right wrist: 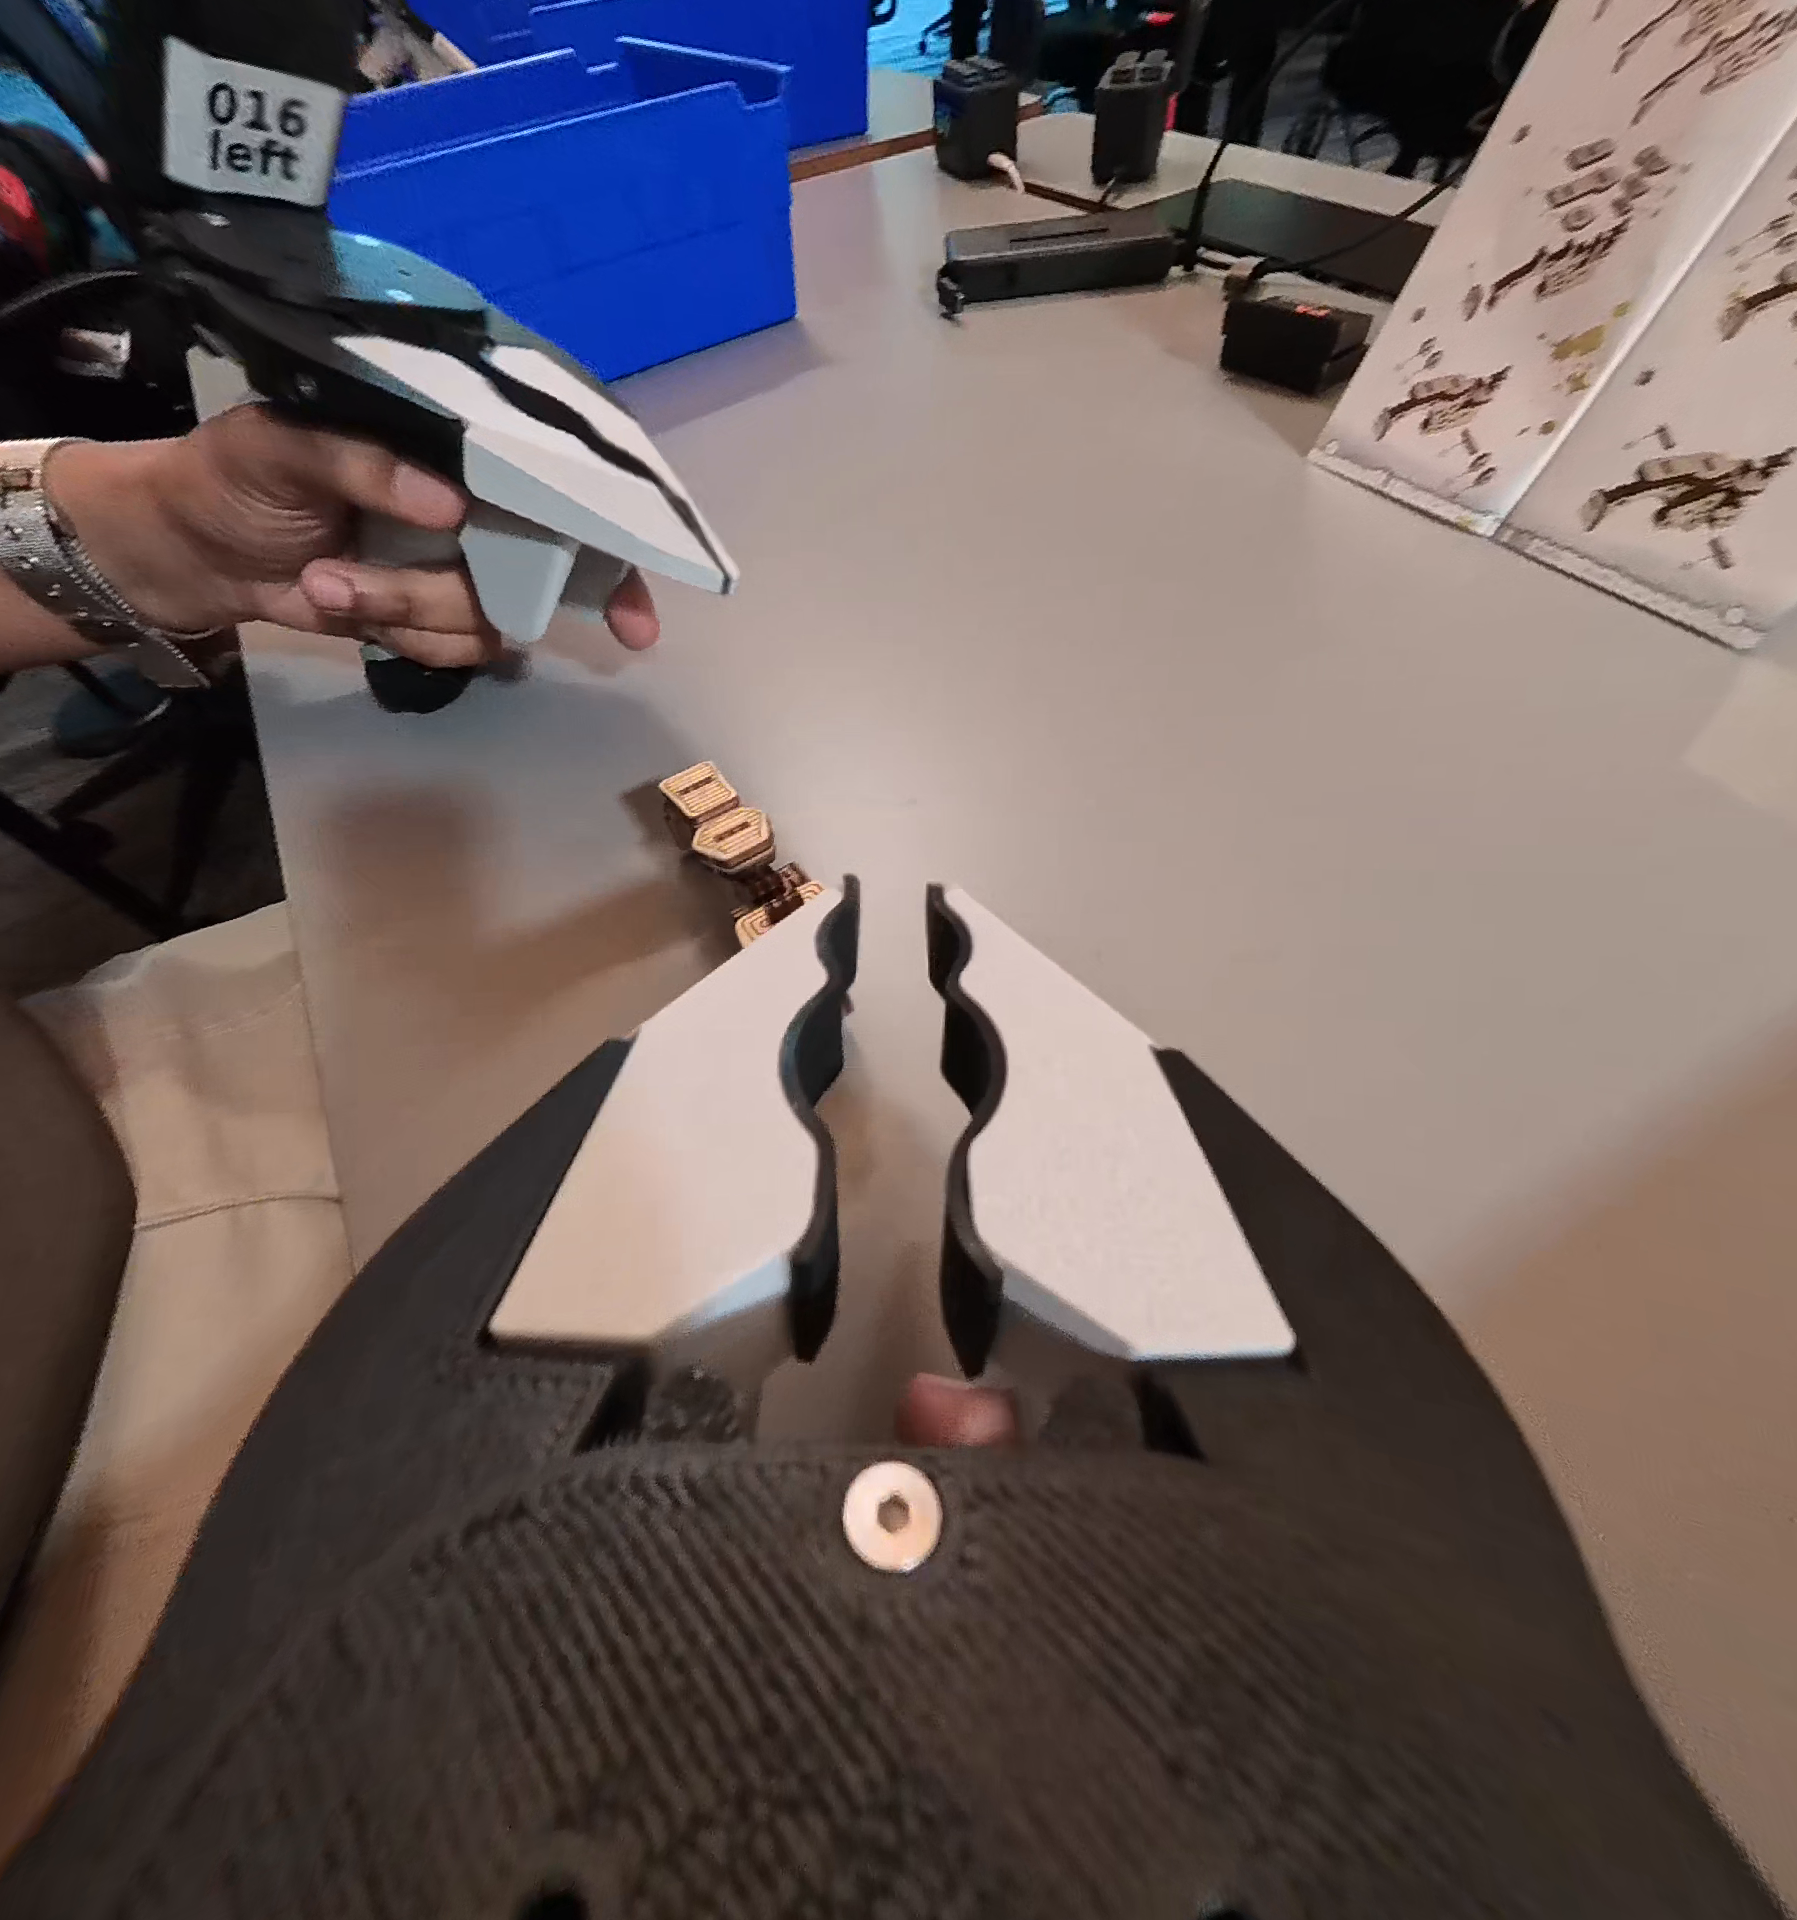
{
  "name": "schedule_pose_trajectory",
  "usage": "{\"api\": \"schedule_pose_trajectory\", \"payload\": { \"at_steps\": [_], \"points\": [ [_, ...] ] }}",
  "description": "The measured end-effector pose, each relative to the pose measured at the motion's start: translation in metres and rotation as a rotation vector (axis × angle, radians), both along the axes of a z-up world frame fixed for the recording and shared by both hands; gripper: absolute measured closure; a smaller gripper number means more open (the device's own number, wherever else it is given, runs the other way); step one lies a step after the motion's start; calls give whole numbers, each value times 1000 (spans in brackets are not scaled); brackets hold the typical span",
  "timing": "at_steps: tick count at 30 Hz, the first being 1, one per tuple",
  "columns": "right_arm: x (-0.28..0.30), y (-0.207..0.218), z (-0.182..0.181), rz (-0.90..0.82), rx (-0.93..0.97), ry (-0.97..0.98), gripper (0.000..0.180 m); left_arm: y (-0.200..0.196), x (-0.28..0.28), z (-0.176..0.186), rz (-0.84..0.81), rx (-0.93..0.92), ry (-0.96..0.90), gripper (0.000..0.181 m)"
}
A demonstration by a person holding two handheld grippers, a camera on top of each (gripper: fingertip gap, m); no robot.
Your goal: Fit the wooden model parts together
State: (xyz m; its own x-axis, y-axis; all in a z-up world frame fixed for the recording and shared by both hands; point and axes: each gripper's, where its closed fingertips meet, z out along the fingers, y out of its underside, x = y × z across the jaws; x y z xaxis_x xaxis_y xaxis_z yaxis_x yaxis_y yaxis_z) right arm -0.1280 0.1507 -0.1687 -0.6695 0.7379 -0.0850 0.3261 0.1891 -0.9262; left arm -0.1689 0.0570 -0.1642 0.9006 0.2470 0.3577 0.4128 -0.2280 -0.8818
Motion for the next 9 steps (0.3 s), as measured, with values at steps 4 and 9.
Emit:
{"api": "schedule_pose_trajectory", "payload": {
  "at_steps": [4, 9],
  "points": [
    [5, -7, -3, 56, 9, -20, 171, 1, 3, -3, -25, -5, -43, 178],
    [9, -9, -7, 78, 25, -35, 170, 3, 8, -9, -53, -37, -71, 175]
  ]
}}
